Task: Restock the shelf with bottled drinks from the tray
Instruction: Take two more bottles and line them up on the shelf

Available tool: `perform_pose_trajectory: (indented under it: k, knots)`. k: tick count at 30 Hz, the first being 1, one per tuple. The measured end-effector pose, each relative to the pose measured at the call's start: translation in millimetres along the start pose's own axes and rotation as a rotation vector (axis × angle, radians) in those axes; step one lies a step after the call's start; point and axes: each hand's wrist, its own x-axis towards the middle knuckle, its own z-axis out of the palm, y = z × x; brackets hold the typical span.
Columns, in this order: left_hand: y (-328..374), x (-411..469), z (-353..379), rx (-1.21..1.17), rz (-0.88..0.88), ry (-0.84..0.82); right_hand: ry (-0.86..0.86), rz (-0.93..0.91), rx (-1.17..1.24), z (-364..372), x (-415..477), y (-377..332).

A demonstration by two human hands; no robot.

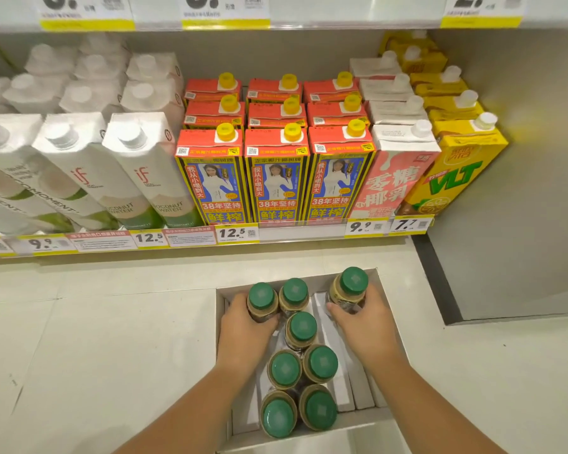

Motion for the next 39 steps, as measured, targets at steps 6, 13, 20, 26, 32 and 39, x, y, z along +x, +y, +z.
perform_pose_trajectory:
  k: [6,13,20,26,32,39]
  knots:
    - [9.9,-7.5,-9.3,-0.030,0.073,0.020,0.020,-0.038,0.001,-6.6,1.6,-3.5]
    - [68.7,-21.7,-61.5,0.011,0.256,-0.011,0.049,-0.118,0.021,-43.2,-31.6,-61.2]
    - [168.7,-26.8,-115.8,0.030,0.426,0.007,0.138,-0.246,0.038,-84.4,-57.4,-162.9]
    - [278.6,-30.6,-159.2,-0.032,0.581,-0.004,0.236,-0.387,0.068,-144.7,-69.3,-267.2]
    - [418.1,-41.9,-215.2,-0.116,0.810,0.080,0.325,-0.531,0.081,-225.5,-71.2,-385.5]
    - [565.8,-71.7,-263.1,-0.172,0.974,0.047,0.410,-0.711,0.108,-303.9,-72.9,-498.3]
